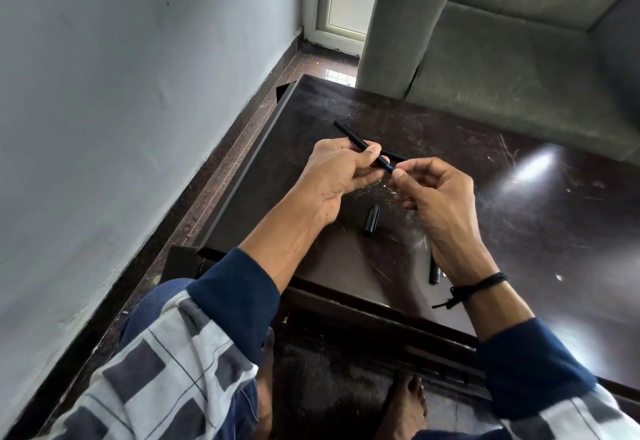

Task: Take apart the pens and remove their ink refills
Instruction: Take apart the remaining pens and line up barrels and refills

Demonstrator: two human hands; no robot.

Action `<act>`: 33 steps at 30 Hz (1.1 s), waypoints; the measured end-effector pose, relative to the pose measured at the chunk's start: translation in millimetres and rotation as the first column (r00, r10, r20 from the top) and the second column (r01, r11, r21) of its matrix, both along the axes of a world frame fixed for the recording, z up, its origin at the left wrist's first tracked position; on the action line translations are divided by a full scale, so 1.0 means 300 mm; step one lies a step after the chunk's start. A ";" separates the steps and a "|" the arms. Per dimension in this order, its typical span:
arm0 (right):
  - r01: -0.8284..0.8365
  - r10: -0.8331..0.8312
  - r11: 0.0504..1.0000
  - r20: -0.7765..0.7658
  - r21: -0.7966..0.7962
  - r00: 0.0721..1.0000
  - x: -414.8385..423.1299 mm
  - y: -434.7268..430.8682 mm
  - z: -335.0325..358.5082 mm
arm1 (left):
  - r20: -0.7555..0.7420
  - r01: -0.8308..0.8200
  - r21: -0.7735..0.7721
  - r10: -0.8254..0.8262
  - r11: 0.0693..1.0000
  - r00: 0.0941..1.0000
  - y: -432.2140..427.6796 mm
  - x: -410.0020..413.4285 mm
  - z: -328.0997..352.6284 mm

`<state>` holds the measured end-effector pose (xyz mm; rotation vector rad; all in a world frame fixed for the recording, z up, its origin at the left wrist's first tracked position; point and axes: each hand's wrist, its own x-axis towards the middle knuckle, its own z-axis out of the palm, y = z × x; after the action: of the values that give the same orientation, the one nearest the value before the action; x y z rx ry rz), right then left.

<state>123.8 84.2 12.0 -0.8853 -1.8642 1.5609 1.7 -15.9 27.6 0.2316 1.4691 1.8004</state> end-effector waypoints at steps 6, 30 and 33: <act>-0.021 0.019 1.000 0.053 0.024 0.998 0.009 0.026 0.002 | 0.035 -0.060 0.030 0.059 0.998 0.998 0.000 -0.012 -0.002; -0.487 0.022 0.799 0.793 0.352 0.609 0.035 0.071 -0.016 | 0.102 -0.272 0.082 0.264 0.959 0.959 0.003 -0.066 -0.014; -0.485 0.030 0.799 0.782 0.356 0.623 0.033 0.074 -0.019 | 0.125 -0.272 0.089 0.260 0.958 0.957 0.001 -0.065 -0.012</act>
<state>133.7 106.3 6.1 -1.0916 -2.9612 0.6795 -17.8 -15.5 24.0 -0.0187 1.3788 2.0736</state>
